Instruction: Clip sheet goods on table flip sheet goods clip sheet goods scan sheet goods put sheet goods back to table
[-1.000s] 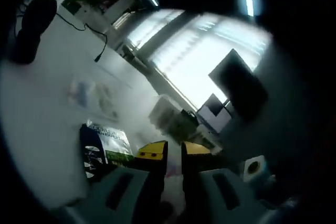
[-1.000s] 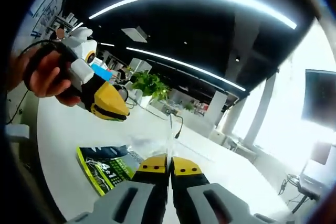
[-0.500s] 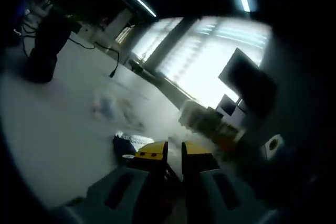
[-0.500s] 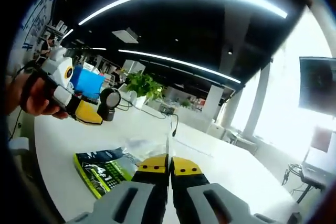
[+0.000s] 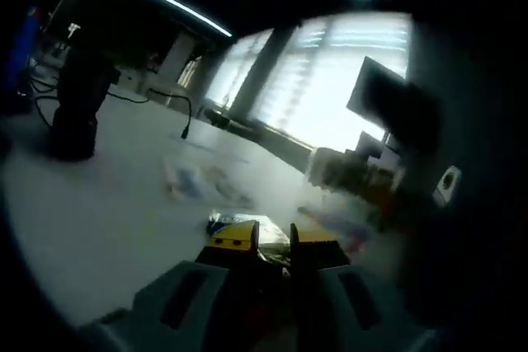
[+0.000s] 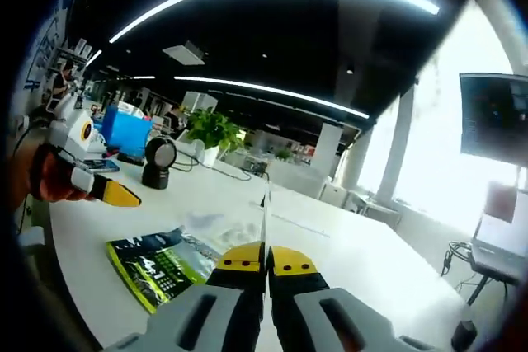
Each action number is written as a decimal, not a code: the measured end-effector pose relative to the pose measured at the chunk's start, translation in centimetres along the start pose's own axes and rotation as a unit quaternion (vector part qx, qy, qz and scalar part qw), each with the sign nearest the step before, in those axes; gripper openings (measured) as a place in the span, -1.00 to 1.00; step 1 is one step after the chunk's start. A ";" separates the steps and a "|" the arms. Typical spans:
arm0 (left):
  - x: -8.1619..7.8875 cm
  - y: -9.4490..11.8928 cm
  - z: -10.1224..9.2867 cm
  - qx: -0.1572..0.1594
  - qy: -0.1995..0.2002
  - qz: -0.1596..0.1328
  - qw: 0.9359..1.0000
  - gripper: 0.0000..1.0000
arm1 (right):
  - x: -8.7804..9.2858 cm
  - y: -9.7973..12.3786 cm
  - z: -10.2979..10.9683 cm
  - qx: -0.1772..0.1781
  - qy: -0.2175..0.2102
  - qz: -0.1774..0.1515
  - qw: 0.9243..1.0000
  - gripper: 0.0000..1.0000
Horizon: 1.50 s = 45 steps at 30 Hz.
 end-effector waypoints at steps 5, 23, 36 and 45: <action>-0.3 0.2 0.7 -0.035 -0.047 -0.010 0.998 -0.83 | 0.5 0.1 -0.6 0.015 -0.018 0.002 1.000 -1.00; 0.5 0.8 3.6 -0.083 -0.071 -0.013 0.994 -0.83 | 2.5 1.0 -3.0 0.075 -0.109 0.018 0.991 -1.00; 1.0 1.4 4.9 -0.118 -0.096 -0.006 0.988 -0.83 | 4.3 1.4 -3.7 0.102 -0.156 0.036 0.982 -1.00; 1.0 1.6 5.1 -0.122 -0.100 -0.009 0.987 -0.83 | 5.4 1.5 -3.8 0.113 -0.191 0.043 0.974 -1.00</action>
Point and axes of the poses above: the point that each gripper's makers call its tool centre point, and the gripper's own axes: y roughly backward along the fingers, z roughly to its left, x roughly out of its underside, the point moved 8 cm from there along y, roughly backward along the fingers, and after that the axes turned 4 degrees about x, right-handed, at the moved point
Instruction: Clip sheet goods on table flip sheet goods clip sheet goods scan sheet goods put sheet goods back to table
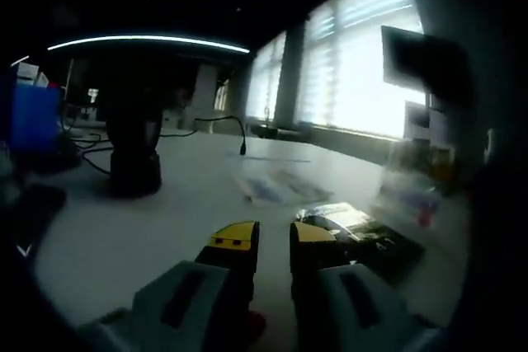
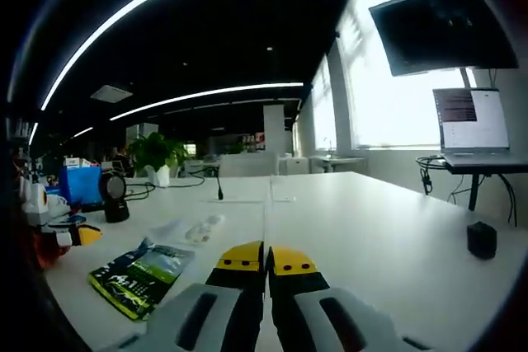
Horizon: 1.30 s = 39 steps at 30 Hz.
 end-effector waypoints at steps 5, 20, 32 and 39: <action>0.1 0.1 0.0 0.002 -0.005 -0.002 1.000 -0.82 | 0.8 -0.3 -0.1 0.000 -0.006 0.018 1.000 -1.00; 0.3 0.2 0.0 -0.002 -0.026 0.006 1.000 -0.77 | 2.7 -0.6 0.2 -0.007 0.009 0.046 0.999 -1.00; 0.3 0.3 -0.1 -0.001 -0.030 0.004 1.000 -0.77 | 3.8 -1.0 -0.2 0.004 0.026 0.056 0.998 -1.00; 0.2 0.4 -0.1 -0.003 -0.029 0.001 1.000 -0.77 | 4.2 -1.2 -0.4 0.011 0.044 0.059 0.997 -1.00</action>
Point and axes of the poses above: the point that each gripper's makers call its tool centre point, and the gripper's own axes: y roughly backward along the fingers, z roughly to its left, x roughly out of its underside, the point moved 8 cm from there along y, roughly backward along the fingers, and after that the axes turned 4 degrees about x, right-handed, at the moved point
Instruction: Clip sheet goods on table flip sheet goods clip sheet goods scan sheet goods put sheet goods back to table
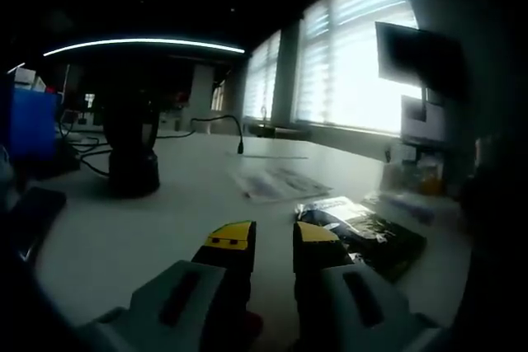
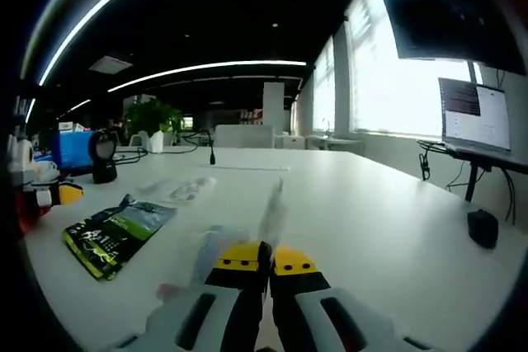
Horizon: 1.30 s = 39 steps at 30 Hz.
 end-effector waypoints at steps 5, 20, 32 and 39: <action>0.0 0.0 -0.1 -0.001 -0.005 0.001 1.000 -0.77 | 0.2 0.0 0.0 0.004 0.010 0.003 1.000 -1.00; 0.0 0.0 -0.2 0.001 -0.008 0.000 1.000 -0.77 | 0.1 0.0 -0.1 0.008 0.038 0.004 0.999 -1.00; 0.0 0.0 -0.2 0.000 -0.013 0.002 1.000 -0.77 | -0.2 0.7 0.5 -0.011 0.008 0.014 1.000 -1.00; 0.0 0.0 -0.2 -0.001 -0.014 0.002 1.000 -0.77 | -0.1 0.8 0.7 -0.024 0.002 0.021 0.999 -1.00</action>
Point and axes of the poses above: the point that each gripper's makers call its tool centre point, and the gripper's own axes: y roughly backward along the fingers, z roughly to its left, x roughly out of its underside, the point moved 8 cm from there along y, roughly backward along the fingers, and after that the axes turned 4 degrees about x, right-handed, at the moved point
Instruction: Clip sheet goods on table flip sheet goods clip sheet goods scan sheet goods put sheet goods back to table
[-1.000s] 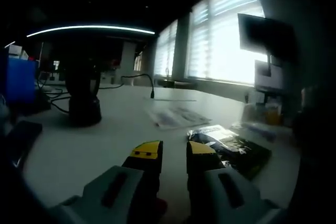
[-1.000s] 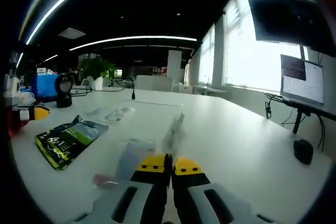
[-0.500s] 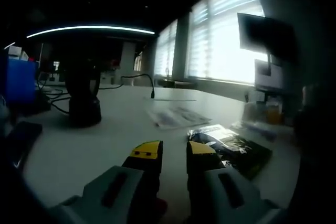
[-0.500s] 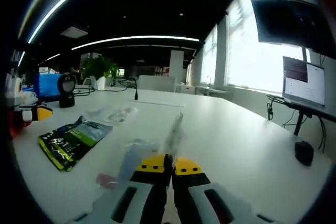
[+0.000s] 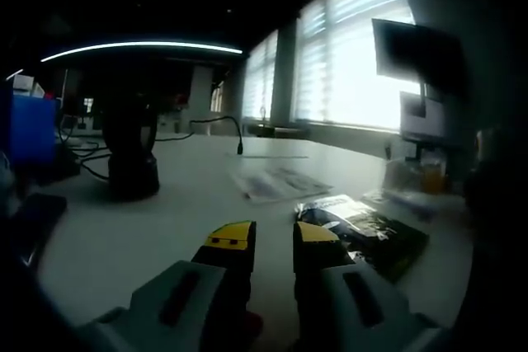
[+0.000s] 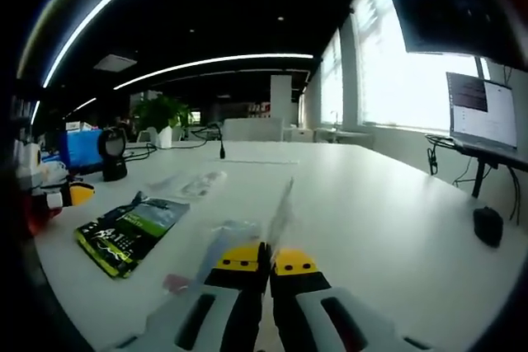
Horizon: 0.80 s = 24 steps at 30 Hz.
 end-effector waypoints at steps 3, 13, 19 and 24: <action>0.0 0.0 0.0 0.000 0.000 0.000 1.000 -0.77 | -0.1 0.0 0.1 -0.001 0.009 -0.002 1.000 -0.97; 0.0 0.0 0.0 0.001 -0.002 0.000 1.000 -0.77 | -0.7 0.1 -0.1 0.022 0.045 -0.013 0.999 -0.65; 0.0 -0.1 0.0 0.001 -0.002 0.001 1.000 -0.77 | -1.2 0.5 -0.6 0.034 0.052 -0.024 0.998 -0.59; 0.0 -0.1 0.0 0.001 -0.003 0.001 1.000 -0.77 | -1.6 0.7 -0.9 0.041 0.055 -0.032 0.997 -0.58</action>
Point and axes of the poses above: the point that each gripper's makers call its tool centre point, and the gripper's own axes: y roughly backward along the fingers, z roughly to its left, x roughly out of its underside, the point moved 8 cm from there along y, roughly backward along the fingers, and after that the axes turned 4 degrees about x, right-handed, at the moved point
